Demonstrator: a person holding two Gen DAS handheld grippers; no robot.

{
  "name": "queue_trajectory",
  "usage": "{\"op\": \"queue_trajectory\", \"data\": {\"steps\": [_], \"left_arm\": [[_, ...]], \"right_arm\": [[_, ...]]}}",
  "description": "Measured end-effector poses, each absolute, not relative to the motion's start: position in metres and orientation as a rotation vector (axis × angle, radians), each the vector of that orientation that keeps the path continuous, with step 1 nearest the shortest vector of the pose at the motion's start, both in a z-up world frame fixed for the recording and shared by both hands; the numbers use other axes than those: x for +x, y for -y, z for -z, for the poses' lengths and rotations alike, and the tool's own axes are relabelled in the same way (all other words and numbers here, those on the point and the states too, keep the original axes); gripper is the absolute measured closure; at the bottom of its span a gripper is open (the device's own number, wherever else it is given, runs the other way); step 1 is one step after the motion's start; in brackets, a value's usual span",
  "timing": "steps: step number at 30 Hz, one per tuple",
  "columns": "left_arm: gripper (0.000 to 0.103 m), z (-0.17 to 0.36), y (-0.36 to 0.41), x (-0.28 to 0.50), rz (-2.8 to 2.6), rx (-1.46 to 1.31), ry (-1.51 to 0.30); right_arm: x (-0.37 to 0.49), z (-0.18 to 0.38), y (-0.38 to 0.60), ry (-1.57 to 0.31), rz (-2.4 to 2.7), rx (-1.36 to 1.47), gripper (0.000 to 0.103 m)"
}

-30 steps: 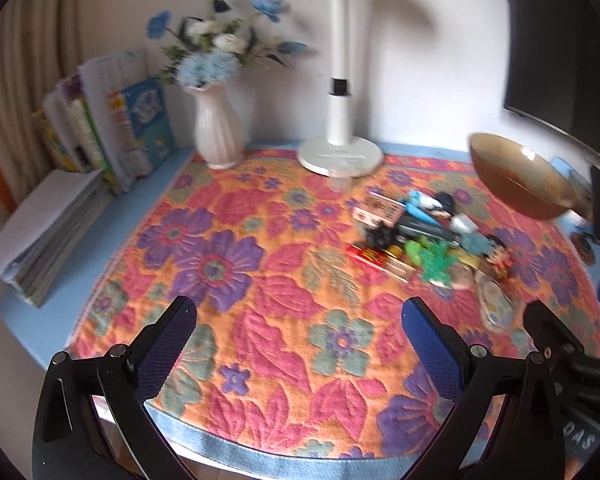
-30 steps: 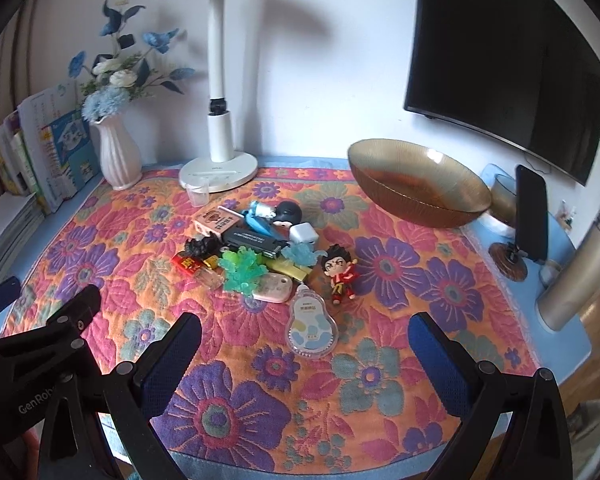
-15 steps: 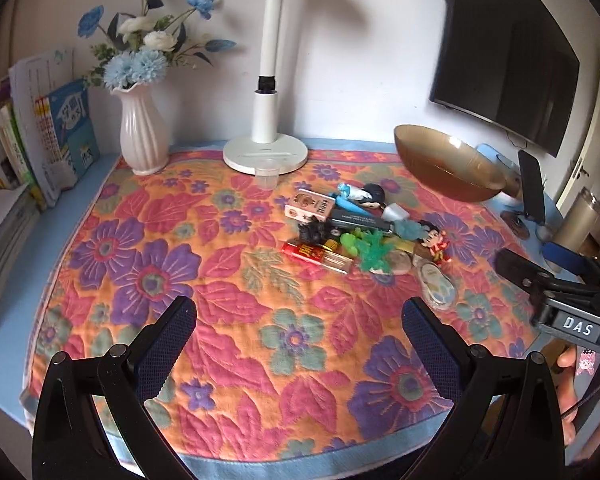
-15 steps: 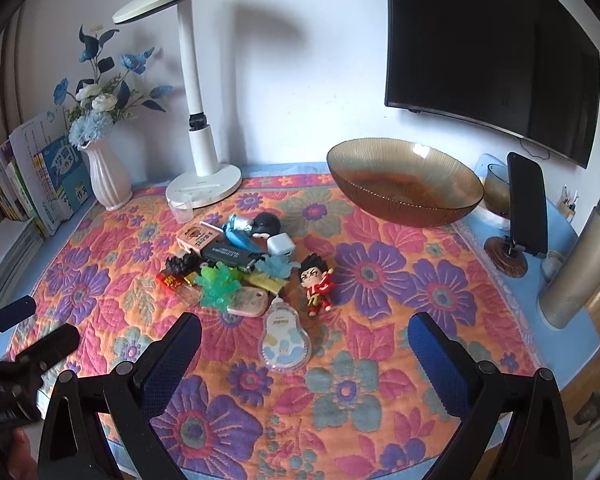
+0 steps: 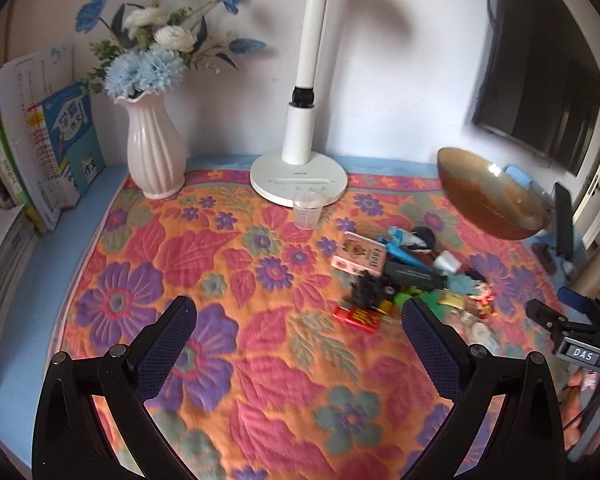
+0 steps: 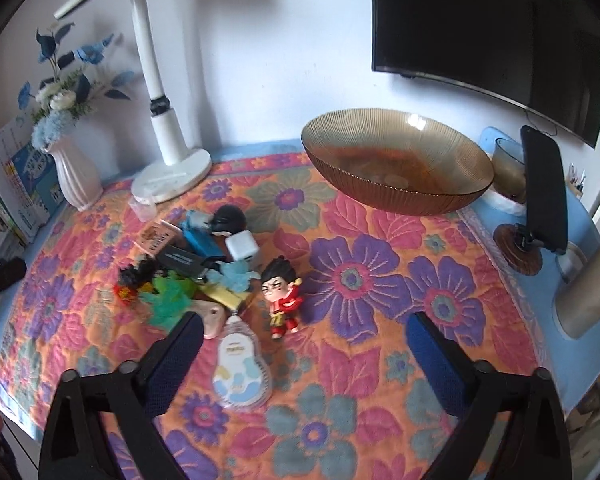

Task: Organize rigid objects
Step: 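Grasp the clear plastic cup with left tool while right tool grasps the tape dispenser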

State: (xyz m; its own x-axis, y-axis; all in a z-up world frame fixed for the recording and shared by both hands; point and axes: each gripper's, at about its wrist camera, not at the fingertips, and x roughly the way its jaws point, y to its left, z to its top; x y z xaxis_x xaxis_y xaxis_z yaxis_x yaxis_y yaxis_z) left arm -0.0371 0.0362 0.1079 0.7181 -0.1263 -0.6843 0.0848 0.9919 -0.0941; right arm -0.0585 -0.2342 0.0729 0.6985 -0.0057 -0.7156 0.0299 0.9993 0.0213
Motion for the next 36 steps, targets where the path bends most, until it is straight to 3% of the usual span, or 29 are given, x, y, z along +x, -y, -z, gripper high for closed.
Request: {"op": "queue_trajectory", "data": {"steps": [3,5,10,14,22,25,27,28,31,34,36], "left_arm": [[0.001,-0.093,-0.04,-0.012,0.137,-0.019,-0.81],[0.002,-0.085,-0.041,0.0,0.136,0.007,-0.836],[0.005,-0.066,-0.042,0.036,0.187,0.007,-0.872],[0.014,-0.055,-0.036,0.074,0.236,-0.035,-0.913],[0.022,-0.04,-0.005,0.136,0.202,-0.016,-0.919],[0.037,-0.029,0.0,0.15,0.184,-0.01,-0.943],[0.061,-0.025,0.0,0.153,0.171,-0.004,-0.947],[0.07,-0.023,0.0,0.153,0.17,-0.007,-0.948],[0.071,-0.025,-0.003,0.147,0.168,-0.007,-0.917],[0.071,-0.035,-0.004,0.136,0.193,-0.02,-0.888],[0.071,-0.042,-0.002,0.125,0.212,-0.023,-0.871]], "right_arm": [[-0.049,-0.06,0.237,-0.839,-0.027,-0.012,0.037],[-0.048,-0.047,0.238,-0.875,-0.063,-0.025,0.041],[-0.06,-0.021,0.231,-0.942,-0.204,0.134,0.041],[-0.054,-0.014,0.206,-0.924,-0.162,0.024,0.034],[-0.047,-0.005,0.195,-0.916,-0.101,-0.034,0.034],[-0.051,-0.005,0.198,-0.915,-0.106,-0.014,0.03],[-0.054,-0.004,0.199,-0.911,-0.127,0.003,0.015],[-0.055,-0.004,0.199,-0.91,-0.129,0.01,0.014],[-0.061,-0.003,0.201,-0.891,-0.126,0.02,0.015],[-0.059,-0.002,0.198,-0.882,-0.091,-0.025,0.034],[-0.061,-0.003,0.196,-0.865,-0.093,-0.05,0.055]]}}
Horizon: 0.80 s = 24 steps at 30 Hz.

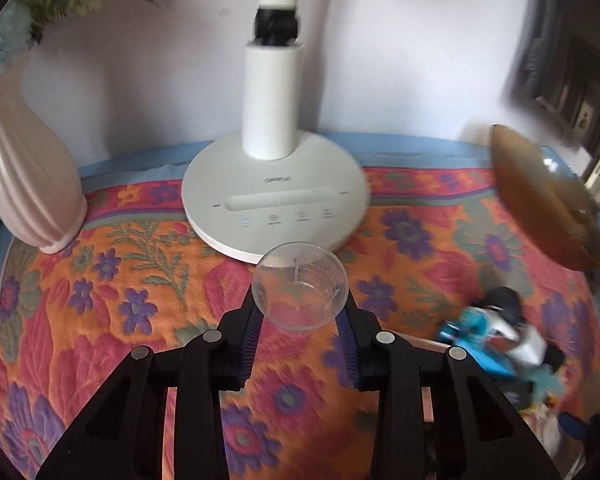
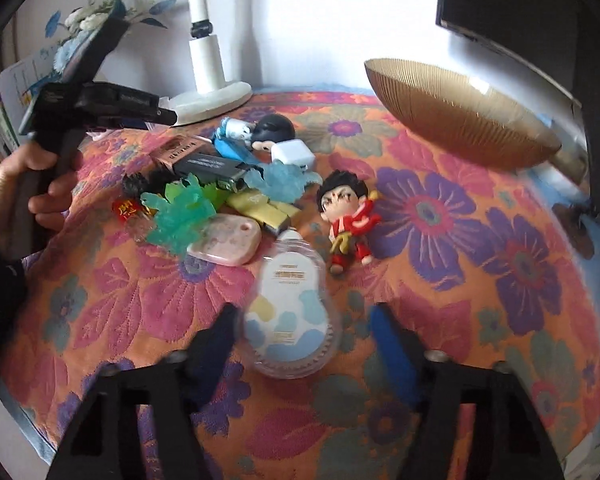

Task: Organize rigid objects
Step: 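Grasp the clear plastic cup with left tool while right tool grasps the tape dispenser, then carry cup and tape dispenser into the amber bowl and open both tools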

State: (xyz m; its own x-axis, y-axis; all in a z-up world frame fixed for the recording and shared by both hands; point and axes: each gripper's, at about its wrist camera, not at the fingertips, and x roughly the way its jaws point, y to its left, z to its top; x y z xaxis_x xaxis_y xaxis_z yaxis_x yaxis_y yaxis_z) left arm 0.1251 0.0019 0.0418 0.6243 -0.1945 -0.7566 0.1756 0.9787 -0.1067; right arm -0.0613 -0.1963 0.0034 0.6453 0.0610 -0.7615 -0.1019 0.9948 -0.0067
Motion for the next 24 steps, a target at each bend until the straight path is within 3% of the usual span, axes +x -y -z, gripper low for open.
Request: {"op": "queue_trajectory", "data": {"steps": [6,15,24], "left_arm": [[0.071,-0.079,0.028,0.086,0.312,-0.012,-0.817],[0.071,-0.14,0.138,0.092,0.535,0.042,-0.738],[0.071,-0.105,0.243,0.146,0.646,0.09,-0.845]], "right_arm": [[-0.065,-0.025,0.211,-0.822,-0.125,0.006,0.055],[-0.038,-0.112,0.286,-0.629,-0.012,0.122,0.055],[0.056,-0.099,0.349,-0.784,0.12,0.189,0.055]]}}
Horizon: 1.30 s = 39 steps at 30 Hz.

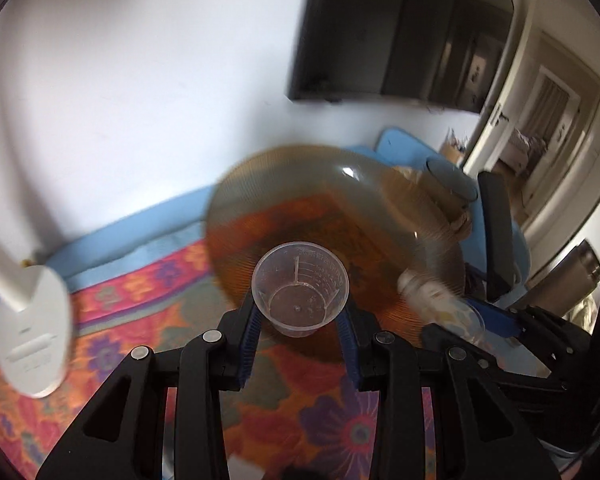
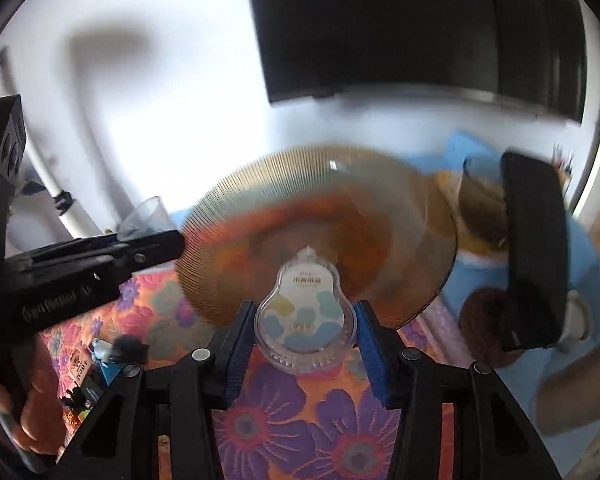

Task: Organize rigid objects
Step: 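Carry cup and tape dispenser into the amber bowl and open both tools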

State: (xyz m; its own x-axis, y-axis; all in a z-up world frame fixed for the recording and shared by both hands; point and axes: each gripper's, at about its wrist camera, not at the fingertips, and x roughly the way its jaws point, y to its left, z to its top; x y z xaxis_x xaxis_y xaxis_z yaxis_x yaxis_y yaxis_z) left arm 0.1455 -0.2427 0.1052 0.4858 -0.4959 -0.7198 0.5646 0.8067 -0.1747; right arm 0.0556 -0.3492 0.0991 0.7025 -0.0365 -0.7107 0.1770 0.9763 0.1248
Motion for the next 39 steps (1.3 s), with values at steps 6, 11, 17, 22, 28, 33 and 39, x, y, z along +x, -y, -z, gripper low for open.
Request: {"op": "queue_trajectory", "data": {"steps": [6,11,17,22,28,33,39], "left_arm": [[0.051,-0.084,0.264,0.158,0.665,0.084,-0.936],[0.021,-0.104,0.234,0.149,0.617,0.036,-0.903],[0.021,-0.141,0.154,0.091,0.537,-0.04,-0.805],[0.019,-0.154,0.089,0.027,0.389,-0.044,-0.711],[0.016,-0.108,0.014,-0.025,0.197,-0.102,-0.694],[0.016,-0.054,-0.007,-0.029,0.127,-0.119,-0.79],[0.016,-0.029,-0.009,-0.035,0.135,-0.131,-0.857]], "right_arm": [[0.067,-0.095,0.355,-0.827,0.132,0.166,0.053],[0.044,-0.117,0.364,-0.758,0.174,0.182,0.038],[-0.01,-0.129,0.353,-0.701,0.107,0.223,0.03],[-0.037,-0.121,0.314,-0.684,-0.001,0.204,0.027],[-0.049,-0.084,0.275,-0.705,-0.07,0.171,0.027],[-0.049,-0.06,0.253,-0.756,-0.094,0.136,0.027],[-0.052,-0.053,0.242,-0.773,-0.097,0.096,0.027]]}}
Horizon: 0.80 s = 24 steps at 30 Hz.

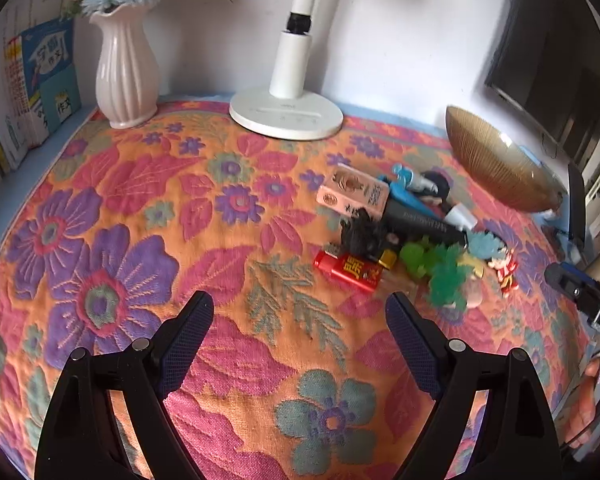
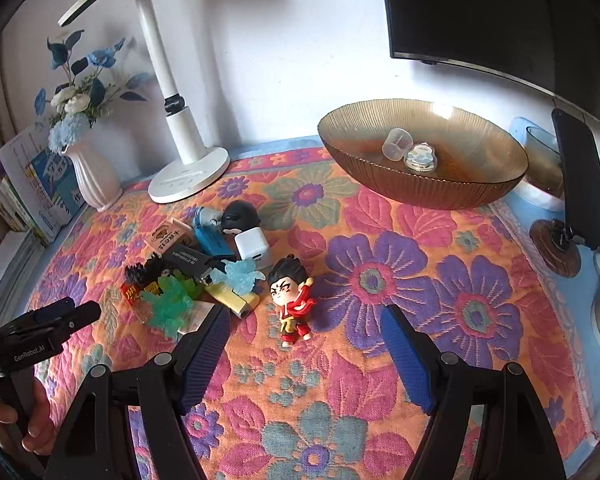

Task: Organize rigid objects
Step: 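Carry cup and tape dispenser into the amber bowl and open both tools, then grasp the red lighter with left tool while right tool grasps the red figurine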

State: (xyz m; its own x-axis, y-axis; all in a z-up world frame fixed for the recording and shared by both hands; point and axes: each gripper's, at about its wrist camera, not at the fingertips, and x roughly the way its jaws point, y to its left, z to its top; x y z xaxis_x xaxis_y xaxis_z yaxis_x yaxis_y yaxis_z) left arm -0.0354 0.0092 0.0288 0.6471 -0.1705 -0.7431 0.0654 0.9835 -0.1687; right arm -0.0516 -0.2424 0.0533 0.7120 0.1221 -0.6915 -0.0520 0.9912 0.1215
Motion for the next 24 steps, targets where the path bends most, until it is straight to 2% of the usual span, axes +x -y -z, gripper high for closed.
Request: {"op": "queue_trajectory", "data": {"steps": [15,24], "left_arm": [[0.016,-0.007,0.059,-0.012,0.14,0.059,-0.954],[0.018,-0.011,-0.034,-0.025,-0.025,-0.074,-0.964]], "right_arm": [[-0.034,-0.03,0.244,-0.859,-0.091,0.093,0.027],[-0.026,-0.022,0.237,-0.879,-0.144,0.076,0.027]]}}
